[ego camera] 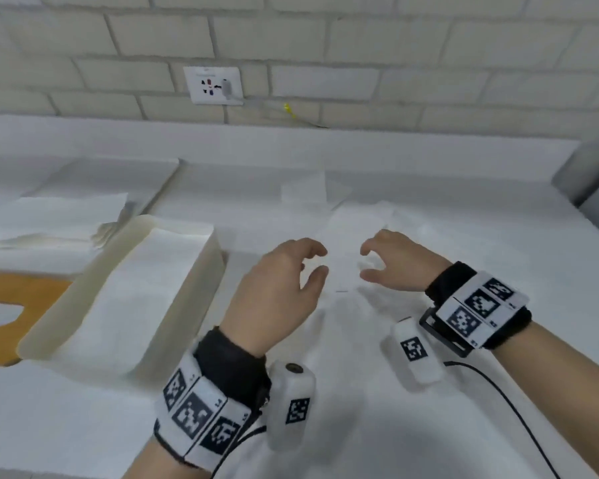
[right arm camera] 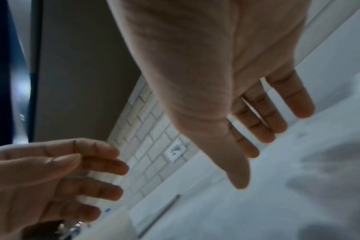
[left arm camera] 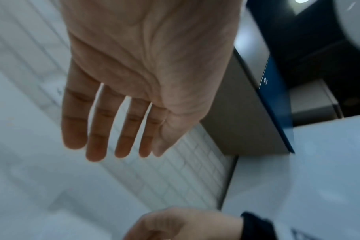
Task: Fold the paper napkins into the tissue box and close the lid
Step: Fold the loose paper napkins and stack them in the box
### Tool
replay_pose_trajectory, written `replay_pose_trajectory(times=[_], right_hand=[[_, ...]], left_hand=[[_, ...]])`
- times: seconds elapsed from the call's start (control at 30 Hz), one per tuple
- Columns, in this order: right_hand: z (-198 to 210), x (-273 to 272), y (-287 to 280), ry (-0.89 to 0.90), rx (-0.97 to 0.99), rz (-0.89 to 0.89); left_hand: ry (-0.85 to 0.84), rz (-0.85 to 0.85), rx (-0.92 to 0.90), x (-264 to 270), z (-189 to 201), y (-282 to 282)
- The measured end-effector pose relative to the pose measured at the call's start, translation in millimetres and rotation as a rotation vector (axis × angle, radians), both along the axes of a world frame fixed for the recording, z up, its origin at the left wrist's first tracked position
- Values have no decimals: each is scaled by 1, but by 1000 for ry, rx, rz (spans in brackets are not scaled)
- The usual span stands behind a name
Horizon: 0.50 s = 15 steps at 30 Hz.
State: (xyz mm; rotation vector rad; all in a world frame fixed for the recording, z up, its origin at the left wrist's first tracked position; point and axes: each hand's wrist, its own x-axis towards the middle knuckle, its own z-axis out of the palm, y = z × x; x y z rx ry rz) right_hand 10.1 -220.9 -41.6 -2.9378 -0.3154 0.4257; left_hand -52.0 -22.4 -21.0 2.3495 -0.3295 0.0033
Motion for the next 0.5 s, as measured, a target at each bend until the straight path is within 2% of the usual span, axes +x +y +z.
replay_pose_trajectory(times=[0.13,0.2,0.37,0.5], right_hand=[[-20,-22,-44,145,-256,-156],[-28,-28,-54,211,-297,-169],[-32,-21,-62,68,-277,-86],[-35,-21,-64,11,-351,33]], left_hand=[[88,-201,185,28,-31,-44],[130,-287,288,36,-40,-63],[249,-421,523,47,-49,-99],[252,-426,533,50,-52,-113]])
